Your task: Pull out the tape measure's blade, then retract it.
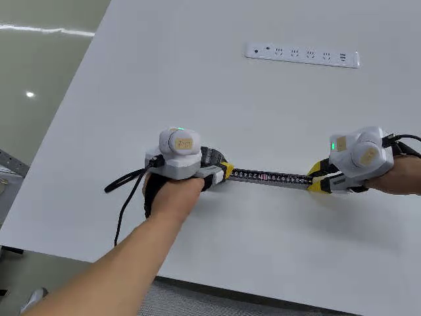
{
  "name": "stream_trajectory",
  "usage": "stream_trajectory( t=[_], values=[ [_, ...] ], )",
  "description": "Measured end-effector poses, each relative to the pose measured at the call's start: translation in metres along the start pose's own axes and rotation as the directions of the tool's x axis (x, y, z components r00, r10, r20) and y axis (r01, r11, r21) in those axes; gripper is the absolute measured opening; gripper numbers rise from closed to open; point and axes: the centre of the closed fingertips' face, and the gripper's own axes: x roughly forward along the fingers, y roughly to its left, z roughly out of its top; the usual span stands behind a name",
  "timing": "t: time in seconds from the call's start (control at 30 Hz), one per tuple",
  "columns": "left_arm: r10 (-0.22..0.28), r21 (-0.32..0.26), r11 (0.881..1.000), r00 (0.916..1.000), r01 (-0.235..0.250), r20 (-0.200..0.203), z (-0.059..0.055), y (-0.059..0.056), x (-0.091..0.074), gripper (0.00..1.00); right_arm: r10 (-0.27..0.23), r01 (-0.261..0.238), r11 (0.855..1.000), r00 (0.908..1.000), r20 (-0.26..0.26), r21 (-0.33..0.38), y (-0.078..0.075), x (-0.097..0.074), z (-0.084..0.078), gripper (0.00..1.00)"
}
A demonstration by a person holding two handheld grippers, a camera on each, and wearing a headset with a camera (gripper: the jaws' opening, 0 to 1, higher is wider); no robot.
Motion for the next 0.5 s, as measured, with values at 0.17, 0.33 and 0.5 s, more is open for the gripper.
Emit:
stream_trajectory(
  t=[0.17, 0.33, 0.5],
  values=[
    [-0.005, 0.008, 1.000, 1.0000, 0.005, 0.002, 0.0000, 0.0003, -0.0004, 0.60, -0.001, 0.001, 1.000, 1.0000, -0.003, -0.001, -0.0005, -0.0002, 0.0002, 0.11],
    [-0.018, 0.009, 1.000, 0.9998, 0.017, 0.009, 0.0002, 0.0000, -0.0010, 0.59, -0.001, 0.001, 1.000, 1.0000, -0.003, 0.000, -0.0012, -0.0002, 0.0002, 0.11],
    [-0.024, 0.008, 1.000, 0.9996, 0.024, 0.015, 0.0001, -0.0014, -0.0025, 0.58, -0.001, 0.001, 1.000, 1.0000, 0.002, 0.002, -0.0011, -0.0002, 0.0006, 0.11]
  ],
)
